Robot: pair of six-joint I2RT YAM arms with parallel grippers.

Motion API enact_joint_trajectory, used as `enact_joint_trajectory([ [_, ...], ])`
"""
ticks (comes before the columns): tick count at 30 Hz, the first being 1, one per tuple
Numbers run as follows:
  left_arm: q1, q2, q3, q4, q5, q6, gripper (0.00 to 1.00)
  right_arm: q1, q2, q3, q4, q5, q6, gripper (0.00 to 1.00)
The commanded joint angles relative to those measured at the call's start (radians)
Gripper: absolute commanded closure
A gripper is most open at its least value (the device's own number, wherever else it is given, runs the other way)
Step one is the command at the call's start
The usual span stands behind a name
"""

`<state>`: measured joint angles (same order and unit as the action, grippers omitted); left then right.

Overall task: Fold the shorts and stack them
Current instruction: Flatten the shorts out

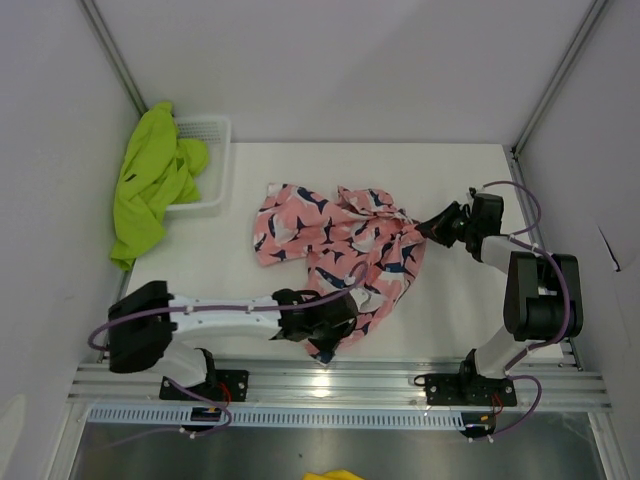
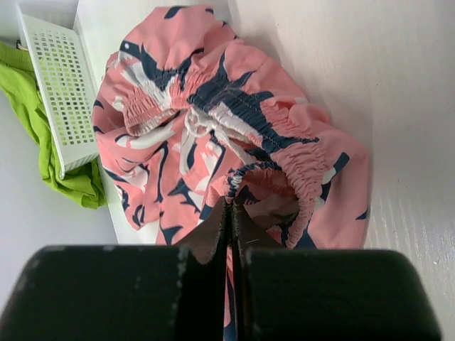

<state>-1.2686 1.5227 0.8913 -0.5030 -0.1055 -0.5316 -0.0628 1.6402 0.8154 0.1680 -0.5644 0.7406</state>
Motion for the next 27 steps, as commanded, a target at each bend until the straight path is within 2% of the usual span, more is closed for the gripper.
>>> enact_joint_trajectory([
  [1, 0.033, -0.179, -0.028, 0.114, 0.289, -0.008, 1.00, -0.003, -0.016, 0.005, 0.001, 0.015, -0.017, 1.00],
  [3, 0.116, -0.277, -0.090, 0.167, 0.387, -0.019, 1.00, -0.006, -0.013, 0.004, -0.002, 0.018, -0.017, 1.00],
  [5, 0.202, -0.358, -0.161, 0.266, 0.560, -0.050, 1.00, -0.009, -0.007, 0.002, -0.002, 0.024, -0.015, 1.00],
  [6, 0.303, -0.374, -0.187, 0.335, 0.617, -0.066, 1.00, -0.011, 0.001, 0.002, -0.004, 0.027, -0.012, 1.00],
  [7, 0.352, -0.384, -0.254, 0.363, 0.666, -0.100, 0.98, -0.012, 0.006, 0.002, -0.004, 0.024, -0.010, 1.00],
  [8, 0.403, -0.391, -0.273, 0.383, 0.732, -0.113, 0.88, -0.017, 0.013, 0.002, -0.005, 0.020, -0.009, 1.00],
  [9, 0.484, -0.388, -0.291, 0.385, 0.742, -0.119, 0.82, -0.019, 0.021, 0.002, -0.001, 0.017, -0.004, 1.00],
  [11, 0.549, -0.380, -0.333, 0.391, 0.763, -0.117, 0.70, -0.020, 0.027, 0.001, 0.002, 0.009, -0.001, 1.00],
  [14, 0.672, -0.383, -0.394, 0.448, 0.796, -0.133, 0.66, -0.022, 0.036, 0.002, 0.002, 0.009, 0.000, 1.00],
  [15, 0.740, -0.389, -0.414, 0.474, 0.802, -0.137, 0.66, -0.022, 0.036, 0.002, 0.002, 0.009, 0.002, 1.00],
  [18, 0.828, -0.398, -0.417, 0.457, 0.787, -0.127, 0.68, -0.022, 0.040, 0.002, 0.004, 0.006, 0.003, 1.00],
  [19, 0.827, -0.407, -0.410, 0.445, 0.780, -0.107, 0.68, -0.022, 0.040, 0.002, 0.002, 0.006, 0.002, 1.00],
  [21, 0.780, -0.420, -0.376, 0.411, 0.793, -0.084, 0.54, -0.022, 0.040, 0.004, 0.001, 0.005, 0.002, 1.00],
  [22, 0.752, -0.444, -0.362, 0.384, 0.764, -0.053, 0.42, -0.023, 0.041, 0.004, 0.002, -0.002, 0.003, 1.00],
  [23, 0.715, -0.459, -0.318, 0.313, 0.724, -0.035, 0.37, -0.022, 0.043, 0.005, 0.007, -0.006, 0.003, 0.97],
  [24, 0.630, -0.475, -0.302, 0.275, 0.674, -0.009, 0.33, -0.022, 0.044, 0.005, 0.010, -0.011, 0.003, 0.96],
  [25, 0.586, -0.504, -0.273, 0.246, 0.570, -0.001, 0.27, -0.022, 0.046, 0.005, 0.010, -0.015, 0.002, 0.93],
  [27, 0.464, -0.527, -0.247, 0.193, 0.454, 0.008, 0.21, -0.022, 0.049, 0.005, 0.011, -0.017, 0.000, 0.91],
])
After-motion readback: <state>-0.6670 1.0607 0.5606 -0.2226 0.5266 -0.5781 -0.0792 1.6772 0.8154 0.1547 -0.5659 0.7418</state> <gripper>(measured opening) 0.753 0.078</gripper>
